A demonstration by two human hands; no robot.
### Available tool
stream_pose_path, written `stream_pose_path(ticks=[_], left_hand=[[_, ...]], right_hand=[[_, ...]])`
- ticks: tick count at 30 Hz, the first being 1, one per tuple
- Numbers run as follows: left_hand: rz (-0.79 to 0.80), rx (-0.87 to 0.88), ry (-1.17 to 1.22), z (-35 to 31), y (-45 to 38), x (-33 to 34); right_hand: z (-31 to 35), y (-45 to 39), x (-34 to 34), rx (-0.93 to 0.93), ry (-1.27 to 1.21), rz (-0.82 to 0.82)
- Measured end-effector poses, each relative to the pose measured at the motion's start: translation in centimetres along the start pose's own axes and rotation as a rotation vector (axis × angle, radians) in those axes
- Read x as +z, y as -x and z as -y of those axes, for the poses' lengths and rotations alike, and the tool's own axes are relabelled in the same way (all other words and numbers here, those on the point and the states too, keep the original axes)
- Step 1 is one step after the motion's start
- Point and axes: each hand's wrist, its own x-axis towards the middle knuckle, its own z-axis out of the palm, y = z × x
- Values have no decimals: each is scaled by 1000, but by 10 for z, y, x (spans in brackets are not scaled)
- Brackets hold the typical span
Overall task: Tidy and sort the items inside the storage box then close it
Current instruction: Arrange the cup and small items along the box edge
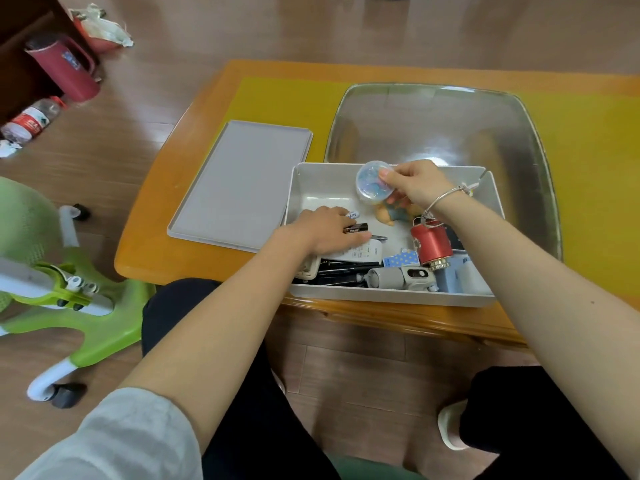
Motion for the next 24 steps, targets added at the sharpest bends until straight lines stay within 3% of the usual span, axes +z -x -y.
stream_pose_path(ticks=[8, 13, 19, 24], left_hand=[[-172, 22, 151, -6, 17, 2], [-89, -5, -19, -6, 18, 7], [-93, 12, -25, -4, 20, 11], [-242, -47, 167, -7, 24, 10]], right_hand=[[4, -10, 21, 36, 81, 43], [5, -16, 28, -12, 310, 27], [5, -16, 23, -112, 474, -99], [3, -8, 19, -177, 650, 37]])
